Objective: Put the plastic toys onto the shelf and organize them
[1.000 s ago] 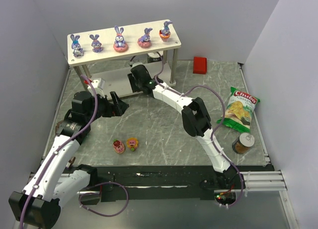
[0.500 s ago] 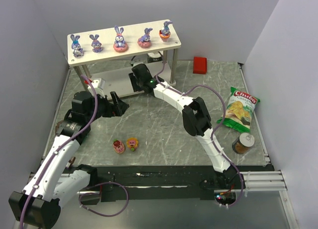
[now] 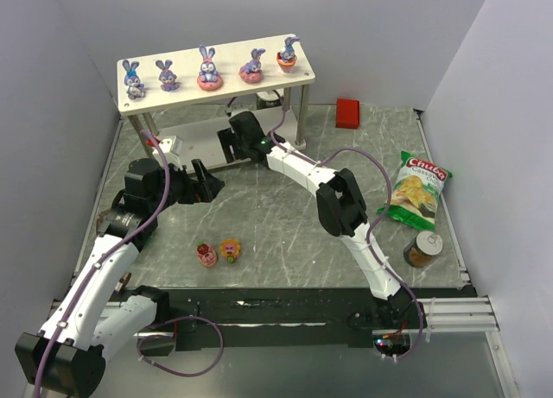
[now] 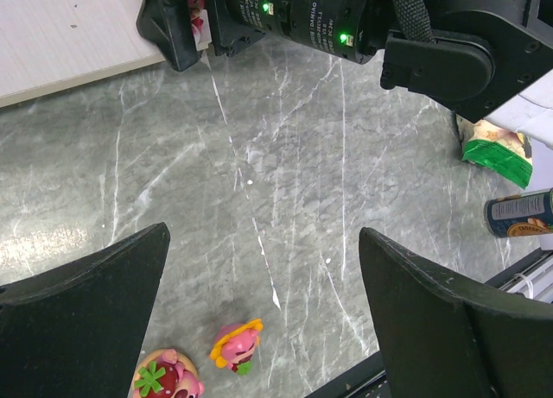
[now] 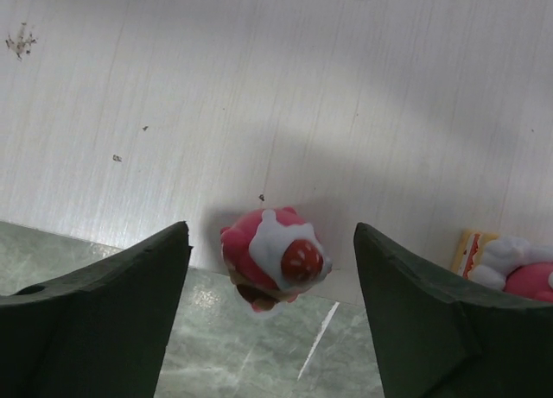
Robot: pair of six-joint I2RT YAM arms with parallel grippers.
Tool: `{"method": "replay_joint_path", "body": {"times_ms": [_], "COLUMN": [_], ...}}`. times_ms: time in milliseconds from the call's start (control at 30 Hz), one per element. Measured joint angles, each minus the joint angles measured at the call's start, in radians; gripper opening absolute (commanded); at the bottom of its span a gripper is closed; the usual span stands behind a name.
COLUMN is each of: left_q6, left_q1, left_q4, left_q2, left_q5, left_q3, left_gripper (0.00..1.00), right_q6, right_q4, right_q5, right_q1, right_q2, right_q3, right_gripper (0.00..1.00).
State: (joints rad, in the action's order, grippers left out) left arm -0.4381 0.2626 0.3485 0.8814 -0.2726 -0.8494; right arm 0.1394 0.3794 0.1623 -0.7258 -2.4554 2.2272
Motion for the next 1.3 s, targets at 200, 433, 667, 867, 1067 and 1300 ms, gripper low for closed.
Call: {"method": "replay_joint_path", "body": {"times_ms": [200,433,667,867,1067,1300], "left_q6": [0.0,0.0,-0.002,-0.013,-0.055,-0.156], "left_q1": [0.0,0.0,0.0,0.0,0.0,0.0], "left_q4": [0.0,0.0,0.0,0.0,0.054,0.204], "left_q2": [0.0,-0.002,-0.014,-0.047,-0.065,-0.1], "left_q5": [0.0,0.0,0.001,0.005,0.027,0.106], "left_q3": [0.0,0.0,0.0,0.007,0.011,0.028], "left_gripper": [0.96,0.96,0.97,0.96,0.96,0.96], "right_q6": [0.002,0.024,0.054,0.065,0.074,0.13], "right_q4": [0.002,-0.01,-0.039,-0.043,-0.069,-0.071], "right_q5": [-0.007,-0.02,-0.011,0.018,0.041,0.084], "right_q1": [0.0,0.0,-0.005,-0.02,-0.061,-0.1], "right_q2": [0.0,0.01,0.087,0.175,0.261,0.423], "right_q3": [0.0,-0.038,-0.159,-0.281,-0.425,-0.595], "right_gripper": [0.97,0.99,0.98,0.98,0.97,0.97]}}
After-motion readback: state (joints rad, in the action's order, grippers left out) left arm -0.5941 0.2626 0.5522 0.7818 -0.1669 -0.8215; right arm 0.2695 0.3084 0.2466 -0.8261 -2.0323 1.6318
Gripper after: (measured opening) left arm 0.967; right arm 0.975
